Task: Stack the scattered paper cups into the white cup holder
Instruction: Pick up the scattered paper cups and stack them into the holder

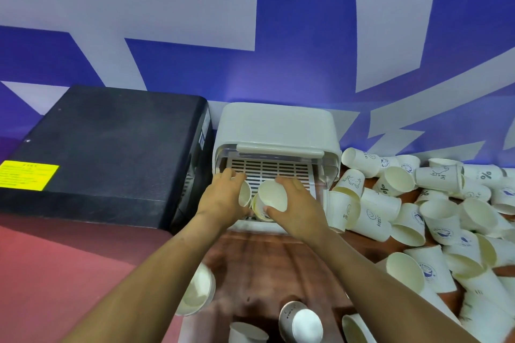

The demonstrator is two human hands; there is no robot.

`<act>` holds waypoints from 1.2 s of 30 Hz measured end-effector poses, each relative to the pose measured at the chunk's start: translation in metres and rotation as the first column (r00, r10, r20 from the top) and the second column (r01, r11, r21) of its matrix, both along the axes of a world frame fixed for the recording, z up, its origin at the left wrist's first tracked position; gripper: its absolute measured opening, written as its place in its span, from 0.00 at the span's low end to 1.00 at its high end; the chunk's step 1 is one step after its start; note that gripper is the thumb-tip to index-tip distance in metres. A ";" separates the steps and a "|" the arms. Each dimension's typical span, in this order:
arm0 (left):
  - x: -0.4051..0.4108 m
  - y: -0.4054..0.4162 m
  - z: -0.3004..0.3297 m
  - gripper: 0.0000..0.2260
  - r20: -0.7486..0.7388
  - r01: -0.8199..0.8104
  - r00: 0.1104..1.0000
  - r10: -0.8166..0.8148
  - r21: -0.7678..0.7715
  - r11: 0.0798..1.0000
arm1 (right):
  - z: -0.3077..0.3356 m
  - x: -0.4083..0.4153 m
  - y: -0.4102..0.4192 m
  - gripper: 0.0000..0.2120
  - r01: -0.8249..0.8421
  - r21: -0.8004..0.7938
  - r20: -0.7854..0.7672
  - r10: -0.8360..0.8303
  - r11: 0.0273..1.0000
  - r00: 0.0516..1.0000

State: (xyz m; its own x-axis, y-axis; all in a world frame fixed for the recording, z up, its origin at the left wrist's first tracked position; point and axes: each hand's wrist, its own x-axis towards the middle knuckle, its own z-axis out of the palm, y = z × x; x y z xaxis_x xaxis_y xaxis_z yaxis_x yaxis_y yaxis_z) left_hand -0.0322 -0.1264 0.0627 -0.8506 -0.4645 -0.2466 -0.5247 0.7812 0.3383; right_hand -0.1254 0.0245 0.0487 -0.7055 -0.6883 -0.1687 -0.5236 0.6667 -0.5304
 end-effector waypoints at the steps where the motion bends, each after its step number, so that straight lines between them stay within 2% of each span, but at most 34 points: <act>1: 0.000 -0.001 -0.003 0.35 0.027 -0.002 1.000 0.002 0.019 1.000 | -0.002 0.000 0.000 0.32 0.000 0.001 0.003 0.000 1.000 1.000; 8: -0.002 -0.009 -0.013 0.42 0.200 0.076 0.976 -0.086 0.055 0.996 | -0.013 0.002 -0.001 0.36 -0.031 0.066 -0.004 0.031 0.997 0.999; 13: 0.000 -0.008 -0.009 0.42 0.224 0.092 0.969 -0.104 0.066 0.994 | -0.011 0.004 -0.001 0.39 -0.044 0.123 0.002 0.044 0.991 0.999; 17: 0.008 -0.004 0.004 0.38 0.116 0.082 0.989 -0.094 0.098 0.992 | 0.001 0.004 0.005 0.38 -0.031 0.084 -0.005 0.032 0.996 0.999; 22: 0.035 0.016 0.039 0.30 -0.101 0.085 0.992 -0.077 0.075 0.994 | 0.020 0.019 0.030 0.35 0.020 -0.020 -0.019 -0.021 1.000 1.000; 26: 0.061 0.041 0.061 0.22 -0.261 0.123 0.960 -0.106 0.051 0.991 | 0.029 0.046 0.057 0.31 0.052 -0.087 -0.053 -0.057 0.995 0.997; 30: 0.086 0.064 0.075 0.16 -0.389 0.166 0.915 -0.112 0.108 0.980 | 0.031 0.071 0.076 0.28 0.120 -0.078 -0.046 -0.123 0.990 0.991; 33: 0.103 0.081 0.081 0.13 -0.433 0.167 0.899 -0.069 0.193 0.967 | 0.030 0.088 0.090 0.25 0.119 -0.039 -0.034 -0.120 0.992 0.992; 36: 0.120 0.096 0.076 0.11 -0.402 0.143 0.915 -0.033 0.245 0.959 | 0.024 0.101 0.101 0.24 0.065 0.028 -0.029 -0.064 0.998 0.998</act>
